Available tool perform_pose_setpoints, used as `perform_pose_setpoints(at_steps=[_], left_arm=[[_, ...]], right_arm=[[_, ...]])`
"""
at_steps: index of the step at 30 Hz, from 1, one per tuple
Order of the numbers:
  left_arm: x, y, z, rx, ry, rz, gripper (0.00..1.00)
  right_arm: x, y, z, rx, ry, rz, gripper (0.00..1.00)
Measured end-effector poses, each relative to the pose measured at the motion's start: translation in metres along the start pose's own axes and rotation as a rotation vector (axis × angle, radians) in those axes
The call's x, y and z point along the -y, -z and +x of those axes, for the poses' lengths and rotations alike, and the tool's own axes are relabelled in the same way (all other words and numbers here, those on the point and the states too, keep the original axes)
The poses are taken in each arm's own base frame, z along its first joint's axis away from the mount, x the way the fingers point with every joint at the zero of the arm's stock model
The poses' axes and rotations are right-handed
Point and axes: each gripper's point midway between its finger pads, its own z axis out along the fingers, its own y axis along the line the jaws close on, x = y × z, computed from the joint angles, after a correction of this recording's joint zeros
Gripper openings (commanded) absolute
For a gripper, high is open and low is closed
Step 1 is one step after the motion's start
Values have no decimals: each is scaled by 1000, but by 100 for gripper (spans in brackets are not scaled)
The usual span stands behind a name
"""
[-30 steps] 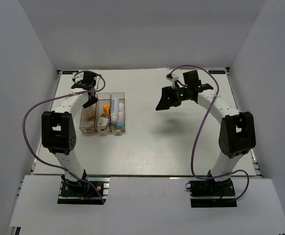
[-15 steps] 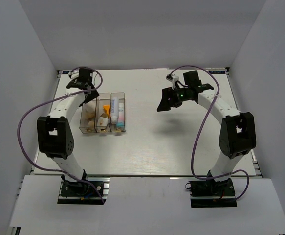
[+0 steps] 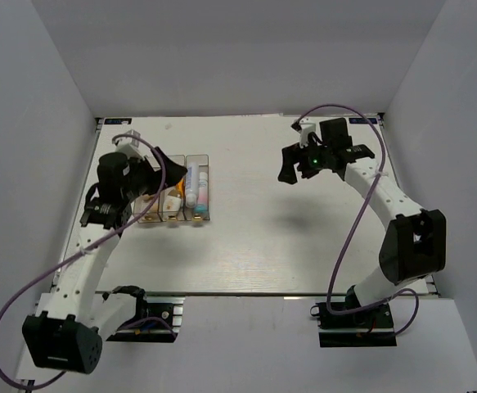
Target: Organize the makeup
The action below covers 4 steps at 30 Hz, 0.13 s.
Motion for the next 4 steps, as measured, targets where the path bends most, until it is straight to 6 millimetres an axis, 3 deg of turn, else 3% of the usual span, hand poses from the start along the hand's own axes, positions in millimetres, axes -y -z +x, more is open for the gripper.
perform_pose_setpoints(at_steps=[4], left_arm=[[-1,20,29,-26,-8,47,98]], right_arm=[[10,8,12,-3,5,83,89]])
